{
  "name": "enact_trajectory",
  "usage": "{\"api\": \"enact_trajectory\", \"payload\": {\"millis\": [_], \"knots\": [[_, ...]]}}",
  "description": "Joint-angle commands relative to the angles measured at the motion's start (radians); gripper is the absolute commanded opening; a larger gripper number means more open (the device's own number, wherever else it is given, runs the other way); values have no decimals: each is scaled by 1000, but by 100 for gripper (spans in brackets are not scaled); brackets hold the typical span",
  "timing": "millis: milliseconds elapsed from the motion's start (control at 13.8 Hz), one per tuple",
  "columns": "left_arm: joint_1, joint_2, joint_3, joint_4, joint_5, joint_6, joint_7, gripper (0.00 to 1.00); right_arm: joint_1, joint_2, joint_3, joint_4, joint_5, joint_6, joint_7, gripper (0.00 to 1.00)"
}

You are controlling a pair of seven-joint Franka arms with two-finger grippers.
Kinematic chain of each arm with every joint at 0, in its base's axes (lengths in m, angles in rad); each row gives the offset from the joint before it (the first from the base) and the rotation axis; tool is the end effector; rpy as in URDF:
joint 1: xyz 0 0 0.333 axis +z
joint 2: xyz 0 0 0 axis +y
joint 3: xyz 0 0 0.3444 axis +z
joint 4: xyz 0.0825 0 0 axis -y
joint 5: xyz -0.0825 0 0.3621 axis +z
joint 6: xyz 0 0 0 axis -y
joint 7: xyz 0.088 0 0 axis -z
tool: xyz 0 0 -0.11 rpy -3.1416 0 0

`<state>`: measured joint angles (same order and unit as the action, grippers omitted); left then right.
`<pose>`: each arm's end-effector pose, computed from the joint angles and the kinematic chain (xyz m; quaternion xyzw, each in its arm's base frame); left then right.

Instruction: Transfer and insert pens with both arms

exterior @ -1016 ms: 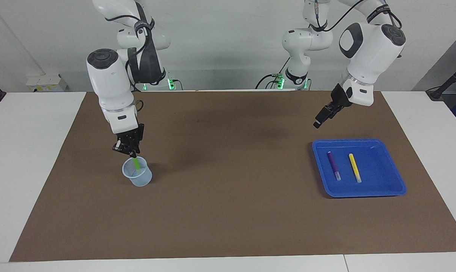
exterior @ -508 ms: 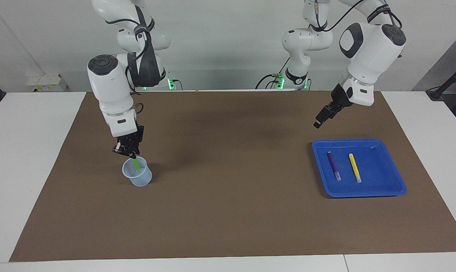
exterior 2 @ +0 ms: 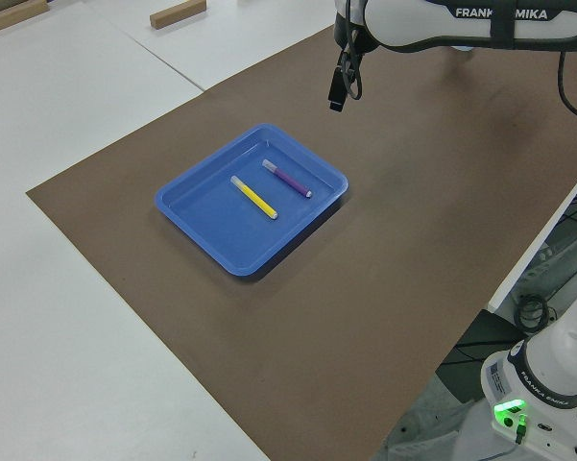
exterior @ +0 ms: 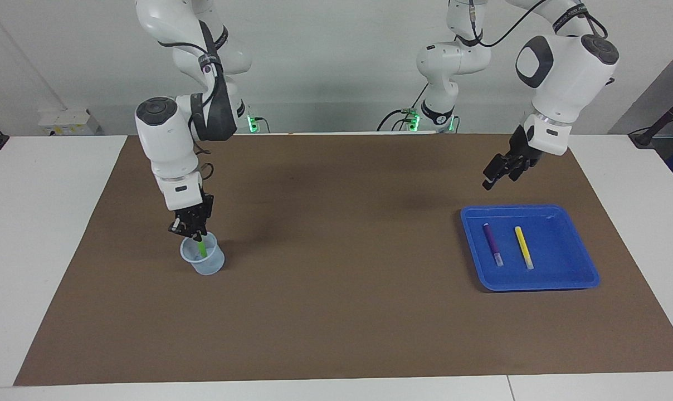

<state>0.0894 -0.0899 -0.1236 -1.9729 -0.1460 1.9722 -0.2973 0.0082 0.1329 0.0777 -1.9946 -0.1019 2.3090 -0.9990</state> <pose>0.5183 -0.0296 0.5492 0.9848 0.1560 0.0333 0.0693 0.5830 0.0463 0.4501 0.8365 0.5392 0.0659 0.0720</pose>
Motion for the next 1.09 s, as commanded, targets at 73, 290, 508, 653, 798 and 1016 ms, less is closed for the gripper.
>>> {"api": "enact_trajectory", "payload": {"millis": [73, 290, 508, 653, 798, 1016], "knots": [[36, 59, -7, -18, 57, 112, 85, 100, -8, -4, 8, -13, 2, 20, 36, 96], [79, 134, -7, -18, 60, 226, 204, 100, -8, -4, 10, -6, 2, 15, 36, 99], [98, 171, -5, -20, 62, 272, 272, 100, 2, -6, 10, 32, 31, -49, 37, 99], [133, 197, -5, -18, 62, 303, 352, 100, 18, -16, 13, 65, 45, -92, 63, 99], [153, 228, -2, -18, 62, 318, 369, 99, 58, -45, 16, 85, 45, -146, 158, 100], [167, 268, -1, -8, 63, 343, 418, 99, 137, -91, 20, 111, 45, -239, 391, 100]]}}
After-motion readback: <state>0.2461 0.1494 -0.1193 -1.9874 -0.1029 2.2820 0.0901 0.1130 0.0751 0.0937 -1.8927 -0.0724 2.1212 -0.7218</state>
